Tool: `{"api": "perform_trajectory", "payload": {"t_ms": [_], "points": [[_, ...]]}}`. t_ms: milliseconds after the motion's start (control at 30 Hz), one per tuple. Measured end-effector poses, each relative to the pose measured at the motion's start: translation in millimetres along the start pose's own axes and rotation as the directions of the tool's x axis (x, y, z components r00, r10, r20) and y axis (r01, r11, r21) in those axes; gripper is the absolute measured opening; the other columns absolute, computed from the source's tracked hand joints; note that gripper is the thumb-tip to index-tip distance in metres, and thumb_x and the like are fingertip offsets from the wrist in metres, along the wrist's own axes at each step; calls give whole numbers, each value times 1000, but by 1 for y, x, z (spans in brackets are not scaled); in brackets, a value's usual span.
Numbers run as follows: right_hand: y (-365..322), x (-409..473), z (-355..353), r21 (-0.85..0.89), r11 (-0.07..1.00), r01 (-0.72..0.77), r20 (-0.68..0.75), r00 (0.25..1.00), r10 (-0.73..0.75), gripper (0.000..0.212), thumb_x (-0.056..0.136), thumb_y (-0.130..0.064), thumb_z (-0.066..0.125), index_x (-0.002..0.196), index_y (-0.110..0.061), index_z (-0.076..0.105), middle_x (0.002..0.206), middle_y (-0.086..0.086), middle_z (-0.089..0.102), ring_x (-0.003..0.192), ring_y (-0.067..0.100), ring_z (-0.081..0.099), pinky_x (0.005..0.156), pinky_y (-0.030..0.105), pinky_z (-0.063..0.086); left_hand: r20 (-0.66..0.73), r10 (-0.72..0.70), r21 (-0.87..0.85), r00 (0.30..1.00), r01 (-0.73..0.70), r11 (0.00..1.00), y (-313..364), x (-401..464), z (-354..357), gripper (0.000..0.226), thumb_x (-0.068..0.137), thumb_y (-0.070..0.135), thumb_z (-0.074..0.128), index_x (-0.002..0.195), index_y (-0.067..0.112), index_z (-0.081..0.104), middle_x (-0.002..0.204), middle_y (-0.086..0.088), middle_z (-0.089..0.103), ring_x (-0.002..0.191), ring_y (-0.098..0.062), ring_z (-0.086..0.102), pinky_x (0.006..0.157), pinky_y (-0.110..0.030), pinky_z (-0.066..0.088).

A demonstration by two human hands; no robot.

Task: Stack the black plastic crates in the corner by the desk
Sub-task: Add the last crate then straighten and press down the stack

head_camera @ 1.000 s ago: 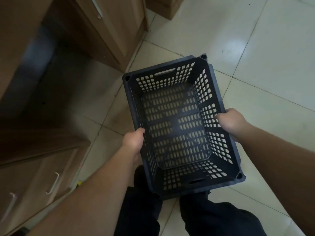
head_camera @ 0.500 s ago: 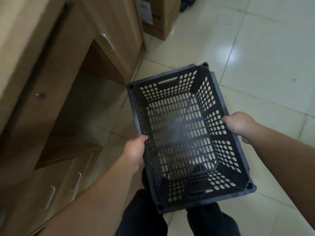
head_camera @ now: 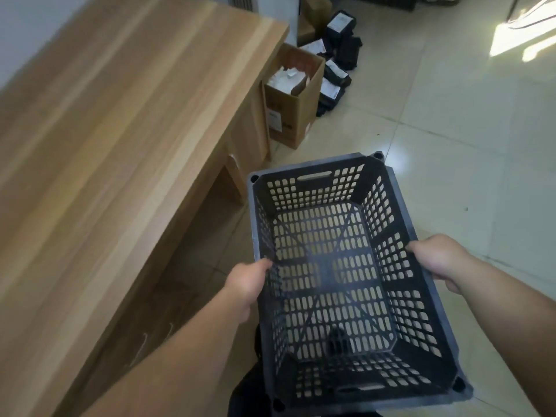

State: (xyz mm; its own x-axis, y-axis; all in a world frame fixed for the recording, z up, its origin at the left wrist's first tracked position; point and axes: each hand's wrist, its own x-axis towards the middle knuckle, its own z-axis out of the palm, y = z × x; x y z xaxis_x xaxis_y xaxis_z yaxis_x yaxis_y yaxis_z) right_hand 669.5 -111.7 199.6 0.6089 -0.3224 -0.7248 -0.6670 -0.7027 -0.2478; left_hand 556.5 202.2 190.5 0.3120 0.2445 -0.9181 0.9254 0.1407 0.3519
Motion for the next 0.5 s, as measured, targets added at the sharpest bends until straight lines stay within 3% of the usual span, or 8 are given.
{"api": "perform_trajectory", "payload": {"t_ms": [67, 200, 333, 433, 500], "points": [[-4, -19, -16, 3, 1000, 21, 0, 1000, -21, 32, 99, -32, 56, 88, -4, 65, 90, 16, 73, 87, 37, 69, 87, 47, 58, -16, 25, -19, 1000, -25, 1000, 9, -26, -3, 32, 101, 39, 63, 116, 11, 71, 119, -8, 79, 112, -30, 72, 113, -52, 52], [-12, -51, -50, -2, 998, 65, 7, 998, -65, 28, 99, -26, 56, 89, -1, 63, 80, 17, 70, 67, 31, 61, 60, 36, 48, -73, 68, -17, 995, -70, 997, 24, -78, -6, 27, 104, 33, 61, 107, 10, 72, 110, -11, 80, 105, -32, 75, 105, -50, 57], [-14, -77, -81, -16, 992, 123, 51, 991, -122, 37, 94, -26, 56, 97, 9, 68, 74, 25, 75, 57, 30, 61, 58, 38, 50, -159, 90, -38, 983, -98, 995, 31, -130, -10, 25, 106, 32, 58, 104, 9, 69, 103, -13, 78, 93, -30, 75, 72, -36, 56], [-23, -106, -105, -39, 977, 209, 101, 974, -204, 28, 98, -18, 54, 89, 6, 66, 63, 18, 64, 55, 30, 59, 59, 40, 53, -235, 105, -56, 966, -121, 991, 26, -168, -16, 25, 107, 34, 58, 100, 12, 68, 103, -13, 78, 94, -31, 75, 82, -40, 55], [-32, -129, -118, -61, 962, 266, 132, 957, -257, 24, 100, -13, 52, 84, 2, 63, 55, 14, 61, 46, 27, 57, 58, 39, 57, -285, 107, -68, 953, -131, 989, 20, -194, -21, 24, 106, 34, 58, 99, 13, 67, 104, -14, 77, 94, -32, 75, 79, -40, 55]]}}
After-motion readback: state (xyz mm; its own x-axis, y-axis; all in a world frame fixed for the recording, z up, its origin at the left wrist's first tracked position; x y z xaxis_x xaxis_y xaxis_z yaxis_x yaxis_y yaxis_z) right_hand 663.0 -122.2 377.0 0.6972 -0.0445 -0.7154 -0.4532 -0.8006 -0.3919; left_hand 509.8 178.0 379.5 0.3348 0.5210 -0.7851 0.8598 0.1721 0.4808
